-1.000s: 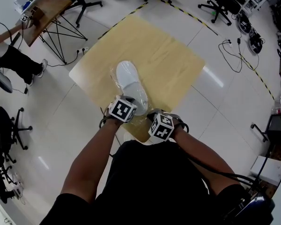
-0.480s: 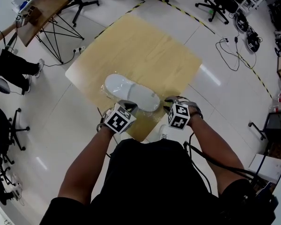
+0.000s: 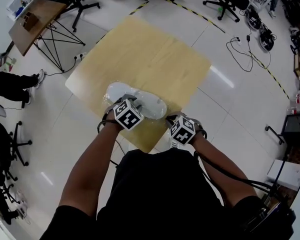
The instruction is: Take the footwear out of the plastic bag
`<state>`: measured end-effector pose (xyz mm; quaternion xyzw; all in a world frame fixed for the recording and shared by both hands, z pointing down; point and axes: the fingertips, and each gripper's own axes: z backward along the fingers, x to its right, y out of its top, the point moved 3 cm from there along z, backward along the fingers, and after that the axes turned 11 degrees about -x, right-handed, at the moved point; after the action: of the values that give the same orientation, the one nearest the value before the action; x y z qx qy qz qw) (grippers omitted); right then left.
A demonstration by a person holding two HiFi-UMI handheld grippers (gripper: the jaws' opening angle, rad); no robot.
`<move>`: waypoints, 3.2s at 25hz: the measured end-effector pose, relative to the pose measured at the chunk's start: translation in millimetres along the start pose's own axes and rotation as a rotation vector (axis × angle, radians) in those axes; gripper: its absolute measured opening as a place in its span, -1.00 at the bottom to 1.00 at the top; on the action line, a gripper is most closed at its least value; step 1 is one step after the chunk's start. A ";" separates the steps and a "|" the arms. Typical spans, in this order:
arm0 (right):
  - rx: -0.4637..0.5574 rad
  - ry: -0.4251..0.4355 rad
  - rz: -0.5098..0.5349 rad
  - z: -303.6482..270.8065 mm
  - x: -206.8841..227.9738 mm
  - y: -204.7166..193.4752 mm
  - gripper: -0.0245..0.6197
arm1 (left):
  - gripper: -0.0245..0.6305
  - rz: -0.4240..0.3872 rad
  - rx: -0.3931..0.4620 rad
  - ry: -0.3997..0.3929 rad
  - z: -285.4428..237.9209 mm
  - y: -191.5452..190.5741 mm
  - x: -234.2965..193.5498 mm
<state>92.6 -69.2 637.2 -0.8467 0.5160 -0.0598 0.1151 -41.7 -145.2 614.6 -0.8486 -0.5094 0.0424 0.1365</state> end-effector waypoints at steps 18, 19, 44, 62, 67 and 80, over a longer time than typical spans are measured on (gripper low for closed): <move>0.018 0.033 0.082 4.5 49.1 -15.0 -0.56 | -0.71 0.488 0.252 -0.281 48.4 -25.7 28.1; 0.048 0.064 0.006 9.3 54.8 -16.3 -0.51 | -0.69 0.437 0.277 -0.257 55.2 -26.6 26.4; 0.366 0.693 -0.669 22.3 54.8 46.4 -0.70 | -0.56 0.235 0.024 -0.066 25.4 -111.6 -3.0; 0.520 0.816 -0.871 65.5 103.6 -25.0 -0.81 | -0.82 0.151 -0.037 0.027 14.3 -100.3 -18.0; 0.558 0.823 -0.876 65.1 107.1 -37.5 -0.80 | -0.90 0.202 -0.091 0.100 15.4 -129.9 -41.4; 0.501 0.775 -0.970 29.6 82.5 -44.8 -0.77 | -0.32 0.120 0.033 0.139 48.3 -122.5 -41.2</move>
<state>175.6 -118.7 618.6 -0.8478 0.0512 -0.5226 0.0748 -176.0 -117.8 599.2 -0.8760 -0.4464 0.0000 0.1828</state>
